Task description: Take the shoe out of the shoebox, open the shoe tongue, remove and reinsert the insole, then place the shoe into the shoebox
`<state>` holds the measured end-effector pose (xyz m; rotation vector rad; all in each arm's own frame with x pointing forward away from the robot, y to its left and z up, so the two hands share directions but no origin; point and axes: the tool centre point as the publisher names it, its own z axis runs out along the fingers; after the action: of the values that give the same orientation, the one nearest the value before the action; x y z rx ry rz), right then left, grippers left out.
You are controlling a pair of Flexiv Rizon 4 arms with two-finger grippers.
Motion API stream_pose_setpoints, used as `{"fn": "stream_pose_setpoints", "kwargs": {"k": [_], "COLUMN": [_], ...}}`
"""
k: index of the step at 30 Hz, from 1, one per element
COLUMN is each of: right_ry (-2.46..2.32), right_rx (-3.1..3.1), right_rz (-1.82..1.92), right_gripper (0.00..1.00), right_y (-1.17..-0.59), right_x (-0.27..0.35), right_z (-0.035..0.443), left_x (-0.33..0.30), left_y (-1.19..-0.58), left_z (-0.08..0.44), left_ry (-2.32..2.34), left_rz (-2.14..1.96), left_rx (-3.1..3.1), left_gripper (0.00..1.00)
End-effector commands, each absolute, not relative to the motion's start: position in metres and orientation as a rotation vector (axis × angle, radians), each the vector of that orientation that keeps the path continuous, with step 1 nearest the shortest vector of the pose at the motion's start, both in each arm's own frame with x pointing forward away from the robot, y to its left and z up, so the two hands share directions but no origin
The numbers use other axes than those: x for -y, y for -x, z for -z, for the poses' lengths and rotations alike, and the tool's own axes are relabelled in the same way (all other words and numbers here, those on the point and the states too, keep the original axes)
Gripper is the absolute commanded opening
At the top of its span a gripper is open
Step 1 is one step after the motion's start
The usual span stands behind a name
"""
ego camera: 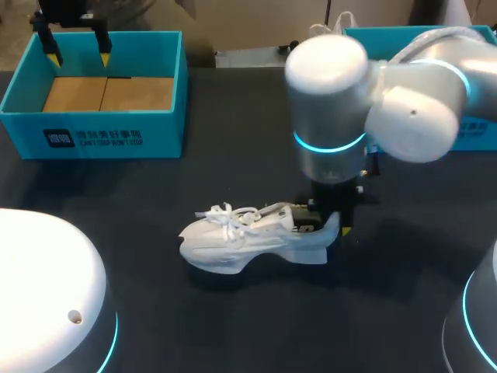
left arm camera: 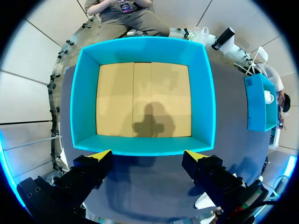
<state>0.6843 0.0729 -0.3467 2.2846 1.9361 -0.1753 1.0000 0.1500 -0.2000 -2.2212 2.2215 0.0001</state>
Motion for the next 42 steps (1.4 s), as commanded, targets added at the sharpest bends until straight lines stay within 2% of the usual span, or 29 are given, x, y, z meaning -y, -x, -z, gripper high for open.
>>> {"fn": "stream_pose_setpoints", "kwargs": {"k": [1, 16, 42], "right_ry": [-2.271, -2.262, -2.214], "right_rx": [-1.913, -1.914, -1.968], "right_rz": [0.205, 0.200, 0.199], "right_gripper": [0.00, 0.00, 0.00], "right_y": [-0.686, -0.680, -0.672], "right_x": [-0.097, -0.114, -0.108], "right_z": [0.359, 0.373, 0.391], "left_x": [-0.150, -0.150, -0.150], "left_y": [-1.000, -1.000, -1.000], "left_z": [0.200, 0.200, 0.200], "left_ry": [2.221, 2.221, 2.221], "left_rz": [0.000, 0.000, 0.000], "left_rx": [-2.222, -2.222, -2.222], "left_gripper": [1.00, 1.00, 1.00]}}
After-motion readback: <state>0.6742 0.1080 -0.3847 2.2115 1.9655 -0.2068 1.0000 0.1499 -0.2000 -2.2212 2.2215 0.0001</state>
